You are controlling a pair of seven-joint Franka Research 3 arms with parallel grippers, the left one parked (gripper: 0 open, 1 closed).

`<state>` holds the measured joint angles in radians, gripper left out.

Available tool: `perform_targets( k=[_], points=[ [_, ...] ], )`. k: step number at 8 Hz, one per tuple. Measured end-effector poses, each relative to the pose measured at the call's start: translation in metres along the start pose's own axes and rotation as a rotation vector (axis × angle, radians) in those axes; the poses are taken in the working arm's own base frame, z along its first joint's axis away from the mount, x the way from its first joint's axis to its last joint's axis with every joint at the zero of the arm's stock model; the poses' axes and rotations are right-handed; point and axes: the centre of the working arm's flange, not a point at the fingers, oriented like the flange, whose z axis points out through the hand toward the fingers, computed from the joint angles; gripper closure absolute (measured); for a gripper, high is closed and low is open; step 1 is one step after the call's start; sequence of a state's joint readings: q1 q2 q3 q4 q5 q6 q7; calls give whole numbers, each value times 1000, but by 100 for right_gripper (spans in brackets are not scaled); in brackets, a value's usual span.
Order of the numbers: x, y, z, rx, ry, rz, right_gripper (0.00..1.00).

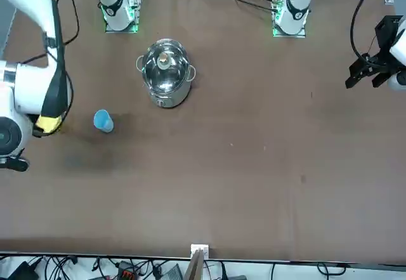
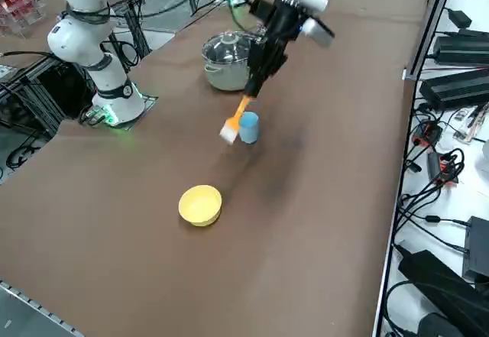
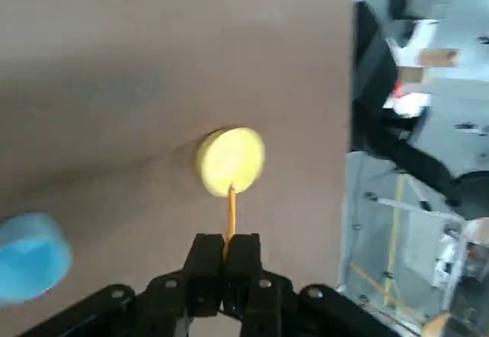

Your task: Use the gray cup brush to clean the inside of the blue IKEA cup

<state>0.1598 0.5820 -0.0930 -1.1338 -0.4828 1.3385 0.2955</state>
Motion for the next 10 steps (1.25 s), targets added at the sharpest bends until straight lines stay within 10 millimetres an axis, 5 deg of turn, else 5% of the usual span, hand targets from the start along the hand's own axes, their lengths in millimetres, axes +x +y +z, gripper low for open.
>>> perform_targets(
  k=[2, 5, 10],
  points=[
    [-18, -9, -27, 173, -15, -31, 96],
    [-46, 14, -53, 422, -44, -65, 96],
    [-52, -15, 17, 487, 27, -124, 96]
  ],
)
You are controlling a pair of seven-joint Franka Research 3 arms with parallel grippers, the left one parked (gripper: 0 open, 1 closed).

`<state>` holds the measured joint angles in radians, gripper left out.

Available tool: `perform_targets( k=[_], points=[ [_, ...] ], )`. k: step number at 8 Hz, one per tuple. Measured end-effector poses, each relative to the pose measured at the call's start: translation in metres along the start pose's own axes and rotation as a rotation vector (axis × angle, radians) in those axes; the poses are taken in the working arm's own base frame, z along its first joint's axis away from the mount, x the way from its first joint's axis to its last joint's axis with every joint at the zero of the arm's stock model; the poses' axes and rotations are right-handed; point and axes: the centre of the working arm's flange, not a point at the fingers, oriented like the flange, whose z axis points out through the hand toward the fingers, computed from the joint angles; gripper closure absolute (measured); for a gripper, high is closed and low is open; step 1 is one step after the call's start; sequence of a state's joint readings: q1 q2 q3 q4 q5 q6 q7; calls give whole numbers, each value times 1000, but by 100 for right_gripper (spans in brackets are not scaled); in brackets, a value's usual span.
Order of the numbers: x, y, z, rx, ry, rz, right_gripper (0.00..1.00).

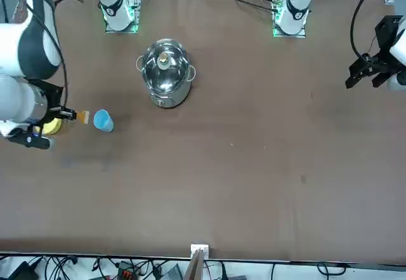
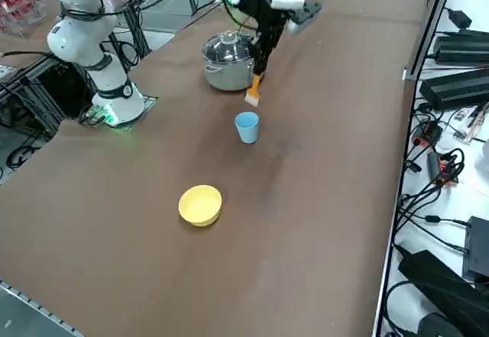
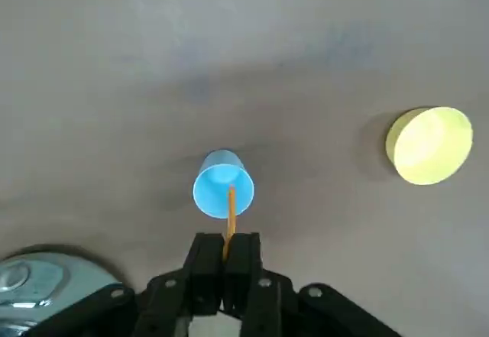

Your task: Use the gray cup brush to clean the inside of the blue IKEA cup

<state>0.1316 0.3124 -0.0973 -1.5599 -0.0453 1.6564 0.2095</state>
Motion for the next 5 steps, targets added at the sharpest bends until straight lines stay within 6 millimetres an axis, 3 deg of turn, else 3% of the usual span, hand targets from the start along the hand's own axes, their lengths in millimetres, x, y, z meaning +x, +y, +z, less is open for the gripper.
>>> perform_targets(
  k=[2, 5],
  points=[
    [-6, -3, 29, 6, 14, -9, 96],
    [-16, -12, 55, 3, -5, -28, 96]
  ],
)
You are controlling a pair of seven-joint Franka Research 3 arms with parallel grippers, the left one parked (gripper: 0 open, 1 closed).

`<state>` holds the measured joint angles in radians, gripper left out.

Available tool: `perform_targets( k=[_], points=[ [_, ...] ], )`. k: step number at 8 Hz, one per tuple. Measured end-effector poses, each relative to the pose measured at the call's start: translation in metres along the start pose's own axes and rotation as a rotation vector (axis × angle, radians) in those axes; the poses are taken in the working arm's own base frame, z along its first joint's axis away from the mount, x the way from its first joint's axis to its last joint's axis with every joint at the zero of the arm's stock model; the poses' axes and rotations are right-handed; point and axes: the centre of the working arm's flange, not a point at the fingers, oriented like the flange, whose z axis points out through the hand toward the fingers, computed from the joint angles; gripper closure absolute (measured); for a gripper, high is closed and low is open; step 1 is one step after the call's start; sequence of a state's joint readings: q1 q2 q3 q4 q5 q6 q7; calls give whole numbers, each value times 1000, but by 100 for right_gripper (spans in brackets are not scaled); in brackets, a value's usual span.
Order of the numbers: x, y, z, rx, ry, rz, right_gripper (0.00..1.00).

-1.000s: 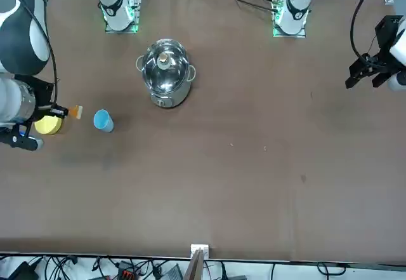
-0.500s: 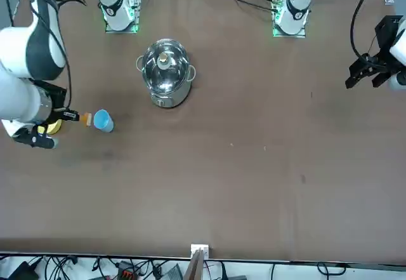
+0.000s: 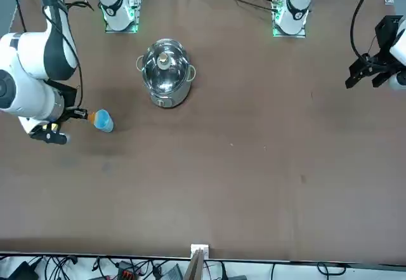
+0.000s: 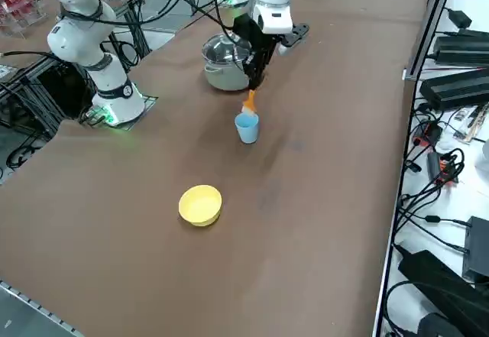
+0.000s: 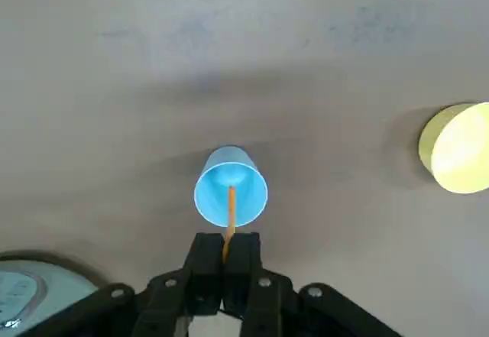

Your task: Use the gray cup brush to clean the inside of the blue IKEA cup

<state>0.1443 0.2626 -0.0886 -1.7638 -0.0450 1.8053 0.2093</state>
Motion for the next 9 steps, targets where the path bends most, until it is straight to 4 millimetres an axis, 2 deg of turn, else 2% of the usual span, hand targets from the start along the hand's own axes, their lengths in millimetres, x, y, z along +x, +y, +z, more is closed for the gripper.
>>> perform_targets(
  k=[2, 5, 7, 9],
  points=[
    [-1, -8, 12, 3, 20, -13, 96],
    [-6, -8, 36, 5, 26, -15, 96],
    [-11, -6, 48, 2, 10, -13, 96],
    [-12, 4, 53, -4, 7, 1, 96]
  ],
)
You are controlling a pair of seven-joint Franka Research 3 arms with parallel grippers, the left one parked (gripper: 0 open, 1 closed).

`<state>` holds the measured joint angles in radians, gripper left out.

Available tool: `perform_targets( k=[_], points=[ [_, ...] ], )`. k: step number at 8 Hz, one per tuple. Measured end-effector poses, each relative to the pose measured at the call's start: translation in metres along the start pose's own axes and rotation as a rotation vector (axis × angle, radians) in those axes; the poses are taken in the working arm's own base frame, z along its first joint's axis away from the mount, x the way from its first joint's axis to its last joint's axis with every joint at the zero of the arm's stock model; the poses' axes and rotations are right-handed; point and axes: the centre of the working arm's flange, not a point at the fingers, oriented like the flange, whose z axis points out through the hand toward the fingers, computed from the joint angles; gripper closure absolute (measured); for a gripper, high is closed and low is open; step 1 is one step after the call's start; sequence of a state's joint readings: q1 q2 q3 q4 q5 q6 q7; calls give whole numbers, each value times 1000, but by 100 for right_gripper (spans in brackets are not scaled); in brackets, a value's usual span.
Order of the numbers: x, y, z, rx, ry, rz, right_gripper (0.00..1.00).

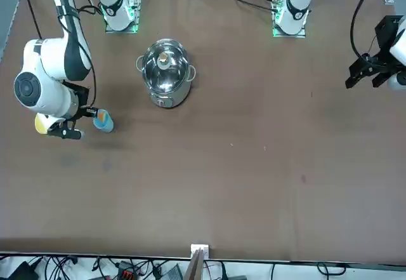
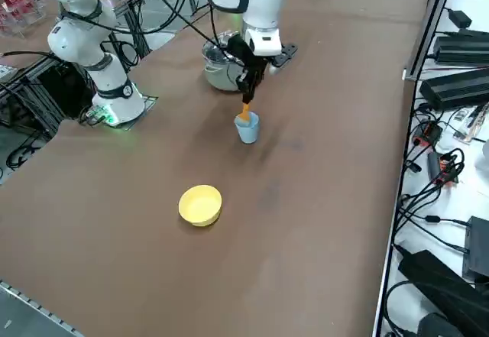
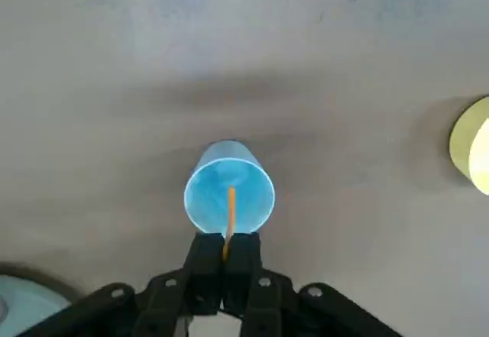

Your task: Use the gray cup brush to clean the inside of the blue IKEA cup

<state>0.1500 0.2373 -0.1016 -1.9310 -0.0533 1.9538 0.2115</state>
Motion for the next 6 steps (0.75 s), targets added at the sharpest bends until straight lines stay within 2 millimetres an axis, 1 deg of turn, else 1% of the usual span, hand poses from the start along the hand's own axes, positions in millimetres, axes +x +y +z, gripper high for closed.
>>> perform_targets(
  k=[3, 4, 6],
  points=[
    [7, 17, -1, -7, 41, 20, 96],
    [9, 19, 0, -4, 53, 23, 96],
    [12, 14, 1, 2, 81, 46, 96]
  ],
)
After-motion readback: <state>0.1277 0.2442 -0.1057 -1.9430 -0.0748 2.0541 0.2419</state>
